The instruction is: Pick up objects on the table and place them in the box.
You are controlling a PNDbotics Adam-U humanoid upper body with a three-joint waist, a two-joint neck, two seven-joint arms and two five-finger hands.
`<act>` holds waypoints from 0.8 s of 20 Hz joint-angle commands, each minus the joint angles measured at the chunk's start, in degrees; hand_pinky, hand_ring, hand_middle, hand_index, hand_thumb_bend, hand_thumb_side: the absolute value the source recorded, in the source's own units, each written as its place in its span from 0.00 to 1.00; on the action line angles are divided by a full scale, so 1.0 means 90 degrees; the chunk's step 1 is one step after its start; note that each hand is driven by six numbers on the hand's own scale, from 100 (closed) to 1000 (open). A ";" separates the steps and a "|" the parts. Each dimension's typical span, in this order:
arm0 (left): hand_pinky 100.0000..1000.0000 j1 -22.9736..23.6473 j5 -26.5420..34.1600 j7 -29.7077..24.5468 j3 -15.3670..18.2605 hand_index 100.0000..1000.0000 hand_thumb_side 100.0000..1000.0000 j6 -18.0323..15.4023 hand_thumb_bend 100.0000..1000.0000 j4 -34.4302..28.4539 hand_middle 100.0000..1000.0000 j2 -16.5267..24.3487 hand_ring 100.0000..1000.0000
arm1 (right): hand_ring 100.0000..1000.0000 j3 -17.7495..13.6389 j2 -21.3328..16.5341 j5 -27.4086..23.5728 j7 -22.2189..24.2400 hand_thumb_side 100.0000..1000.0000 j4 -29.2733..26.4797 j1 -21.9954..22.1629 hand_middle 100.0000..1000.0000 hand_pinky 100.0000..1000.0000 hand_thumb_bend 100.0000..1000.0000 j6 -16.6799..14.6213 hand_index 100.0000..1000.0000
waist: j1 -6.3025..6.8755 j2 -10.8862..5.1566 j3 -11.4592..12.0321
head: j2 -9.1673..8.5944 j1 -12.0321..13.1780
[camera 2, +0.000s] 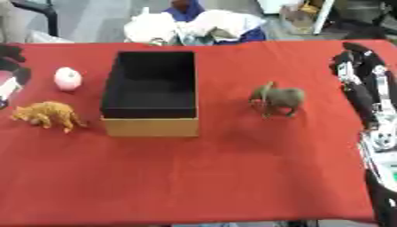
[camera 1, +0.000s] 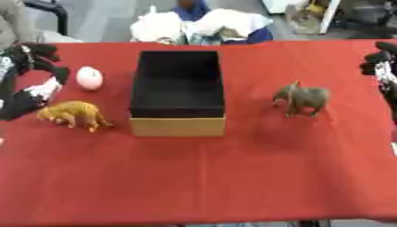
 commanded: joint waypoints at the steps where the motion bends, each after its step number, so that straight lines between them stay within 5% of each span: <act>1: 0.68 -0.0274 -0.0302 -0.0308 -0.0190 0.77 0.45 -0.0032 0.37 0.0147 0.60 0.0631 0.57 | 0.60 -0.0022 -0.0129 -0.0029 0.0041 0.63 -0.0061 -0.0070 0.57 0.62 0.00 -0.0009 0.81 | 0.0012 -0.0098 -0.0011 | 0.0025 -0.0010; 9: 0.67 -0.1118 -0.0766 -0.1286 -0.1032 0.76 0.48 -0.0380 0.48 0.1170 0.60 0.1427 0.58 | 0.60 0.0009 -0.0146 -0.0025 0.0087 0.63 -0.0048 -0.0071 0.57 0.62 0.00 -0.0009 0.81 | 0.0036 -0.0115 -0.0065 | 0.0056 0.0023; 16: 0.66 -0.1749 -0.1276 -0.1928 -0.1498 0.76 0.51 -0.0767 0.54 0.2163 0.60 0.1408 0.58 | 0.60 0.0024 -0.0156 -0.0030 0.0110 0.64 -0.0037 -0.0070 0.57 0.62 0.00 -0.0010 0.81 | 0.0048 -0.0116 -0.0105 | 0.0083 0.0030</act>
